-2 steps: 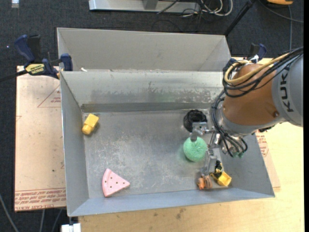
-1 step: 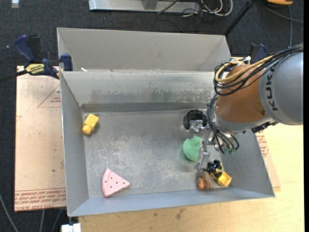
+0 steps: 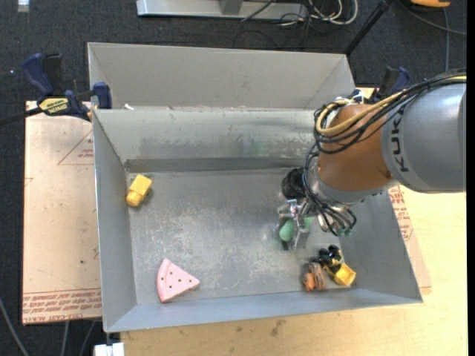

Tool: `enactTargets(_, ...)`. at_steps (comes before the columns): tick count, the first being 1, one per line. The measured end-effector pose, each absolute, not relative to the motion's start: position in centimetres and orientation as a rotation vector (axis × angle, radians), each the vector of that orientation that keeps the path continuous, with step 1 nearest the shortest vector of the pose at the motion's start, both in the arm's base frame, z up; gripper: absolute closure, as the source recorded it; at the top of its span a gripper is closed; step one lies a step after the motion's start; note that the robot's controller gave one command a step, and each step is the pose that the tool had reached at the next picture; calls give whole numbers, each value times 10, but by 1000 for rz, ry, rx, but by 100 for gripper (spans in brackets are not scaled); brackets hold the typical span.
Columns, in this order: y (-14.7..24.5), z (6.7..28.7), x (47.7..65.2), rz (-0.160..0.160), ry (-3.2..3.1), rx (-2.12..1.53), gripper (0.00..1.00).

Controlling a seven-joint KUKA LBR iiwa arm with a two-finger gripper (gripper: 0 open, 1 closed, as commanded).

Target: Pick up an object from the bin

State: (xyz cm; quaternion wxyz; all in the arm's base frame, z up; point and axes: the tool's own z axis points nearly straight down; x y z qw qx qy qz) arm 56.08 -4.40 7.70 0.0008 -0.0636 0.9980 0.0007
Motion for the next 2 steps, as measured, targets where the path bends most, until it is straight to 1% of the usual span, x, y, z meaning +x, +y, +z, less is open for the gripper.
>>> enactTargets(1, -44, 77, 561, 2, 3134, -200, 100)
enactTargets(2, -51, 237, 589, 0, 3124, -258, 100)
